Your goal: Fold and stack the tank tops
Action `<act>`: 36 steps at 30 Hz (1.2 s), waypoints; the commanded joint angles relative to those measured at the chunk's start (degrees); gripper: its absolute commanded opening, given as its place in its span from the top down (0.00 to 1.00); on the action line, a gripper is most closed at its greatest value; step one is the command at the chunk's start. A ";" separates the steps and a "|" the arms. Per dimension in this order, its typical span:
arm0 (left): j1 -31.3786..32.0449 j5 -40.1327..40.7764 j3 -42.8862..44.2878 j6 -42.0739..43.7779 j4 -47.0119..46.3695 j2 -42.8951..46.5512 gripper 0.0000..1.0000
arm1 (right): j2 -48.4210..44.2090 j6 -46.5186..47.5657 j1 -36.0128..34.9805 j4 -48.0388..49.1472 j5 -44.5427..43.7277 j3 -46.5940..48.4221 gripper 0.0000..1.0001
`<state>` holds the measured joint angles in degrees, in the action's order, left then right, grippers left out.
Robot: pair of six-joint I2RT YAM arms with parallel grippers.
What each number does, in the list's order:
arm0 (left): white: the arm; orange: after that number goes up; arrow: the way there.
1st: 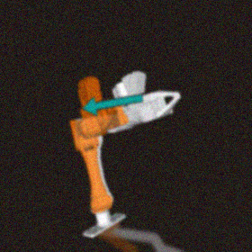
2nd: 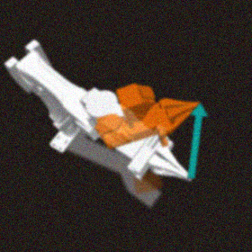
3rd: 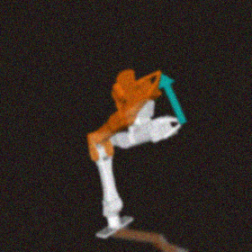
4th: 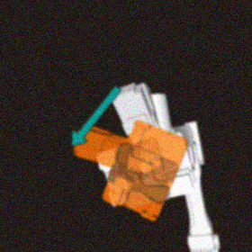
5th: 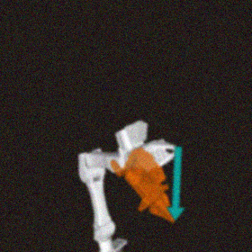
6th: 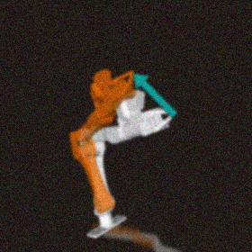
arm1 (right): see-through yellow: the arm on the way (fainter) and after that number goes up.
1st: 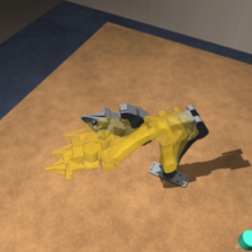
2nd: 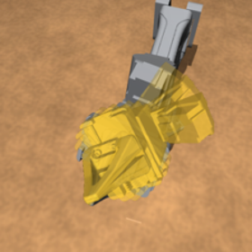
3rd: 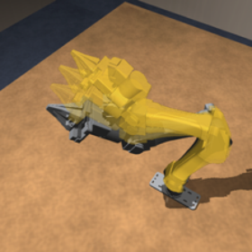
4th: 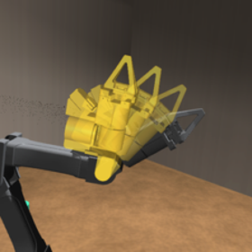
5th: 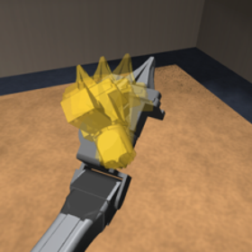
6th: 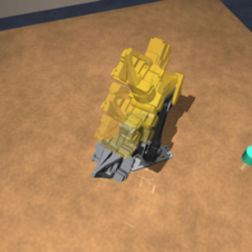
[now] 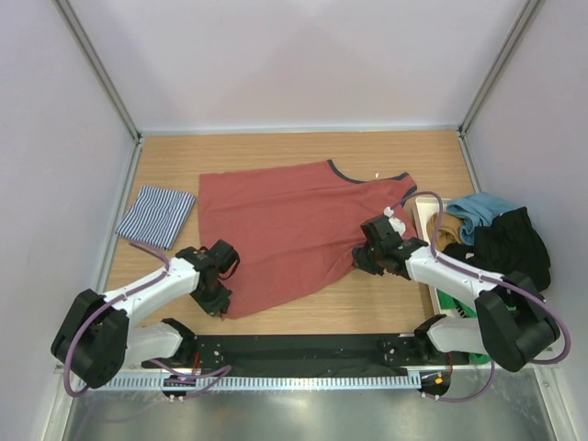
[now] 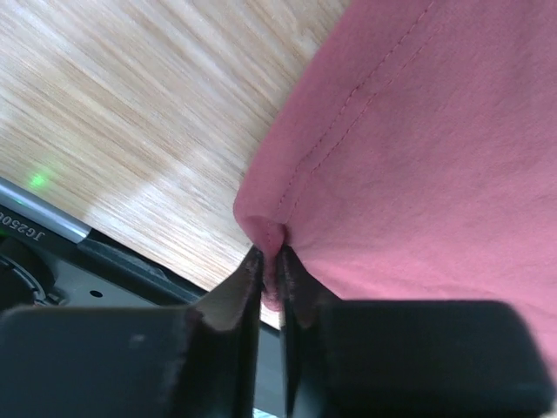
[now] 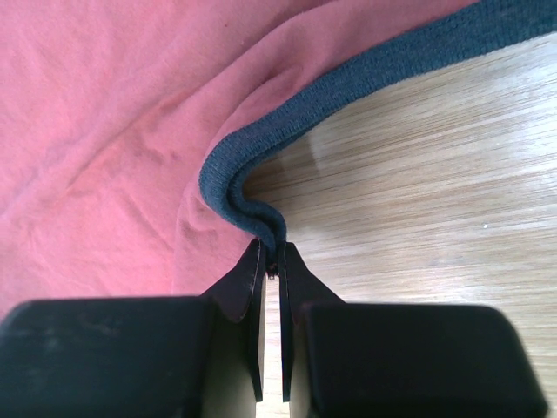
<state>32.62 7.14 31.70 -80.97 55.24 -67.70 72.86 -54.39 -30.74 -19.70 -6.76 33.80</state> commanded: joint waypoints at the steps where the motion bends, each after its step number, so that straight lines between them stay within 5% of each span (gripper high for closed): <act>1: 0.34 4.02 1.25 0.19 2.85 -0.68 0.90 | -2.46 0.77 -0.11 -1.03 -2.46 0.39 0.99; 4: 0.34 4.81 3.97 2.30 5.57 0.90 1.00 | -4.03 3.14 -0.28 -4.02 -7.11 2.23 0.99; 10: 0.34 7.19 8.63 2.75 9.88 4.16 1.00 | -6.85 5.61 -0.28 -8.16 -12.83 5.13 0.99; 20: -1.15 7.89 15.40 5.64 11.82 0.99 1.00 | 0.26 12.55 -0.28 -9.65 -9.15 13.65 0.99; 36: -12.05 8.94 22.96 13.11 7.51 -4.10 1.00 | 10.89 16.60 -0.11 -10.79 -12.83 25.34 0.99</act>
<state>22.04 13.34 51.86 -70.02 63.72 -70.63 81.91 -39.81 -30.81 -30.50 -16.64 55.13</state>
